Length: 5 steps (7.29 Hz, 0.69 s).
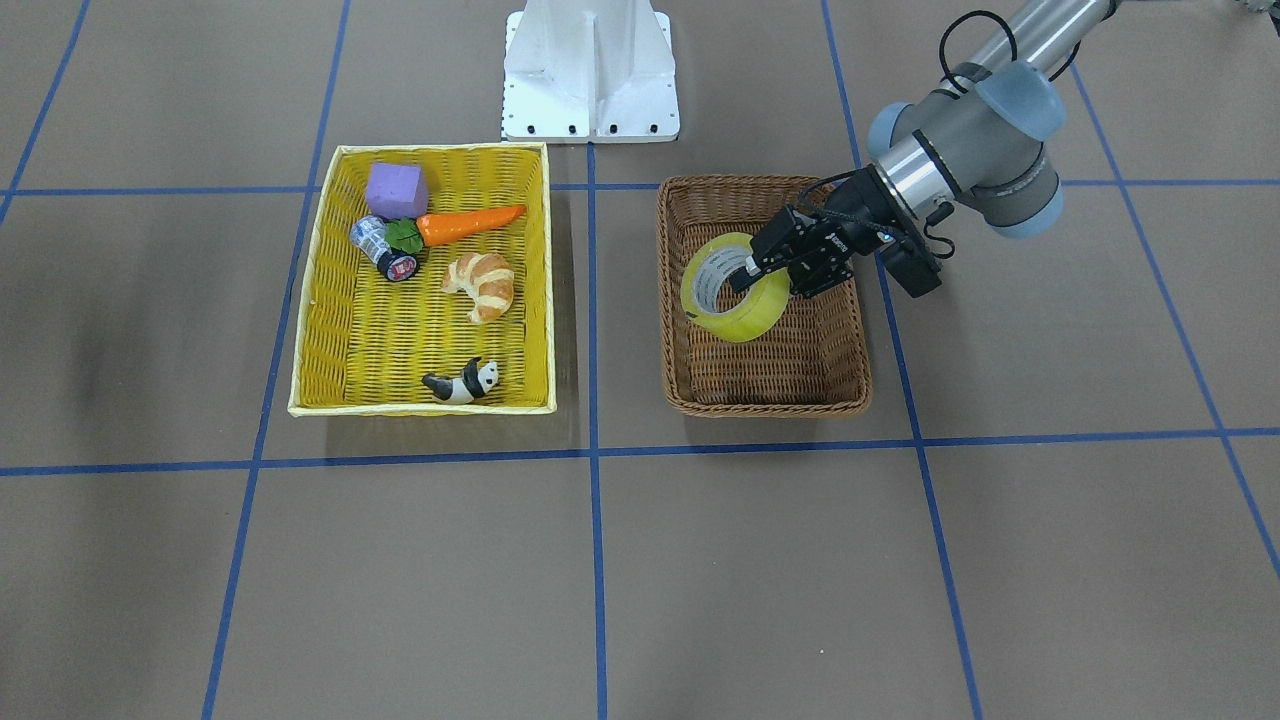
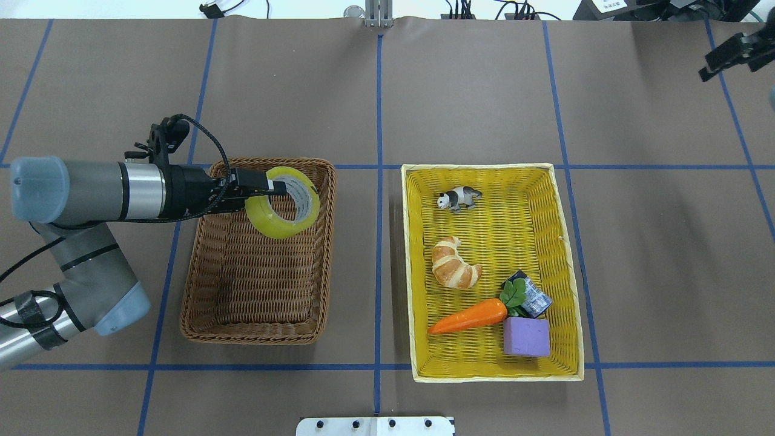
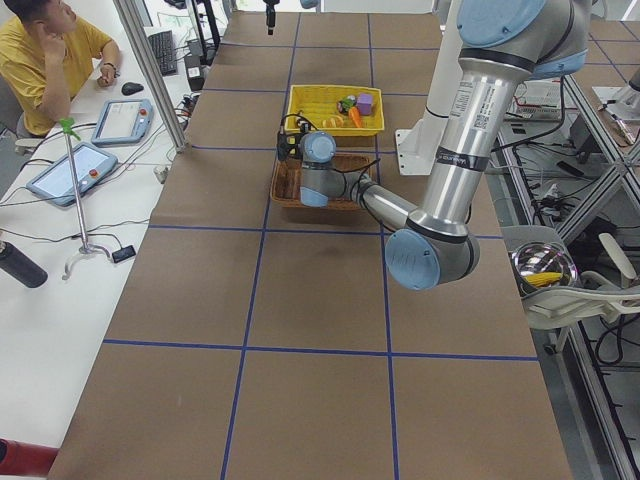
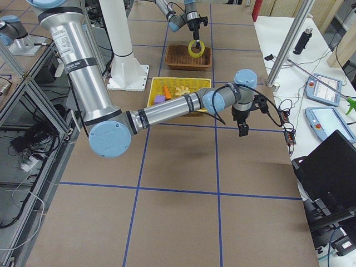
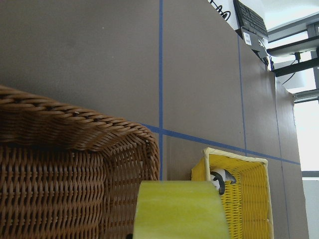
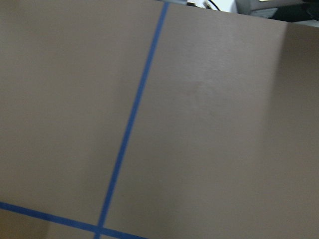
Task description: Move tape to another basket
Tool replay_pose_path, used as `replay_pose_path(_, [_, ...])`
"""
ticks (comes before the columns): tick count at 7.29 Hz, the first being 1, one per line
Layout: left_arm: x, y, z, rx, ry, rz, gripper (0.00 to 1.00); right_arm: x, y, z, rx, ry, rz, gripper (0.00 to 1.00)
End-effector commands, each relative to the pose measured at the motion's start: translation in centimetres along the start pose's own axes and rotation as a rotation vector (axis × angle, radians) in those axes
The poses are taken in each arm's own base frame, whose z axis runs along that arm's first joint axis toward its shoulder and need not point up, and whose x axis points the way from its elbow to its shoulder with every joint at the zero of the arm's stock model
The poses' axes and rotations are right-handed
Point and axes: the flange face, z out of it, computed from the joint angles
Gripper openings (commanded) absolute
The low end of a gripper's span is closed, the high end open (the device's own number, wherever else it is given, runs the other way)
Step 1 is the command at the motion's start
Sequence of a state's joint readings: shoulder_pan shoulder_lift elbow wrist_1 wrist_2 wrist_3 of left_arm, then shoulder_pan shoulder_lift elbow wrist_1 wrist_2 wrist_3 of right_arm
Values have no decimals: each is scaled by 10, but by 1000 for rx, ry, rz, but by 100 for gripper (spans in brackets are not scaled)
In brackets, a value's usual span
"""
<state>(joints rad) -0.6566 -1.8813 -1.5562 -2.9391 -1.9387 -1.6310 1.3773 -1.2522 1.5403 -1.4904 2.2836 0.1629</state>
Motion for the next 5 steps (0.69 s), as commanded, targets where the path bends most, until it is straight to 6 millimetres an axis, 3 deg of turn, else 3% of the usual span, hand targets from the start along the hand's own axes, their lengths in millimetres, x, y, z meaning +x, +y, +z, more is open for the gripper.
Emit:
replay_pose_path(1, [-23, 7, 13, 0, -22, -7, 1, 92, 50, -15, -36, 29, -58, 100])
replay_pose_path(3, [-59, 4, 26, -10, -71, 154, 44, 101, 58, -15, -39, 32, -56, 100])
replay_pose_path(4, [-57, 5, 21, -13, -45, 185, 98, 101, 58, -15, -39, 34, -56, 100])
replay_pose_path(5, [-42, 0, 8, -2, -8, 202, 99, 101, 58, -15, -39, 32, -55, 100])
